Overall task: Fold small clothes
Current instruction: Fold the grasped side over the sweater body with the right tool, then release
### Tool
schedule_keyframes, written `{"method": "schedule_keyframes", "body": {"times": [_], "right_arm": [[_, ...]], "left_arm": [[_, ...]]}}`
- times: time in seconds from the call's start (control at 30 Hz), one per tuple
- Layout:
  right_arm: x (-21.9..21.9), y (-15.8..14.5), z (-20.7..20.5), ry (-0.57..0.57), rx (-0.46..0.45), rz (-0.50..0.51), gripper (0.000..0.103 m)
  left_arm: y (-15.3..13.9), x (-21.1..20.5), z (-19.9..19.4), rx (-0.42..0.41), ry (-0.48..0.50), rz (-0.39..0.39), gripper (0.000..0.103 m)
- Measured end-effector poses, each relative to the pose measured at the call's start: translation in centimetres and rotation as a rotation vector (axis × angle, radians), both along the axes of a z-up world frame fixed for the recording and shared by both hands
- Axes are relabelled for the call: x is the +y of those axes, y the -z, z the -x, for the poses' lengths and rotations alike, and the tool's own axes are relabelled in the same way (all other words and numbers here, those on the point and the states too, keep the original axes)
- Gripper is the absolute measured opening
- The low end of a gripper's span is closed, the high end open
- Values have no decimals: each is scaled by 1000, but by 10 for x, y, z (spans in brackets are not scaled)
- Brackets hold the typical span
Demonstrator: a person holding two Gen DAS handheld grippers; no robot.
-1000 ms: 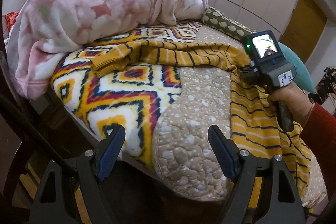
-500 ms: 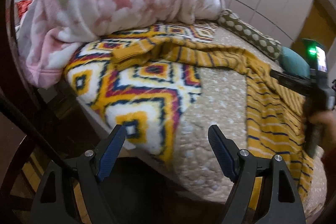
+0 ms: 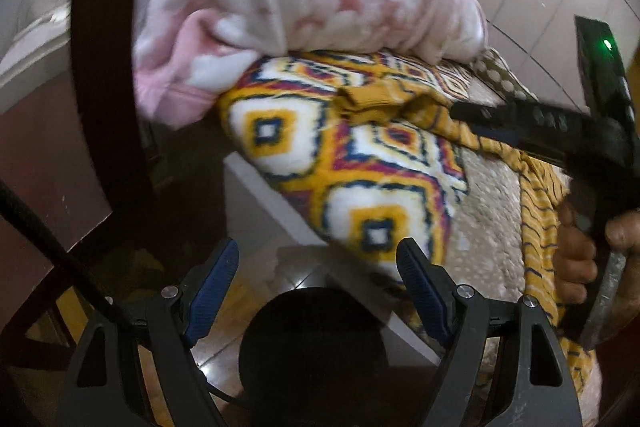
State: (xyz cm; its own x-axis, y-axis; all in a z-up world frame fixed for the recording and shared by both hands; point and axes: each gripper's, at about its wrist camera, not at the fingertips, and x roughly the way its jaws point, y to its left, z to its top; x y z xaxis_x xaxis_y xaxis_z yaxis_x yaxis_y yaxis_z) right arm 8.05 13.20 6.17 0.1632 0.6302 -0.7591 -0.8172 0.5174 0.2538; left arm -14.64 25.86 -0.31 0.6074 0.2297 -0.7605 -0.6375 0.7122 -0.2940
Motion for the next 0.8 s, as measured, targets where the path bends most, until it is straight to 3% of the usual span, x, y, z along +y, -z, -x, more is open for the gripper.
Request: {"method": "schedule_keyframes", "body": {"times": [0.17,0.27,0.3,0.33,0.37,0.43,0.6,0.7,0.8], "right_arm": [[48,16,-6,91,126,-40,48],[63,23,-8,115,124,-2,48],[69,28,-9,109,111,30,45],[74,31,-9,102,101,60,21],[76,33,-11,96,100,78,8],[70,30,-14,93,101,89,4],[15,-24,-31,106,30,29,4],[-48,-69,-54,143,-36,0,4],[-136,-99,-89,251,-107,47,4]], "left_arm": [[2,12,10,-30,-12,42,80],[3,10,10,-28,0,39,80],[3,10,9,-27,4,40,80],[3,9,9,-28,8,40,80],[2,7,8,-30,12,39,80],[0,5,6,-31,19,32,80],[-11,-6,-2,-37,48,10,80],[-21,-18,-11,-40,81,-16,80],[-29,-32,-23,-38,121,-42,80]]}}
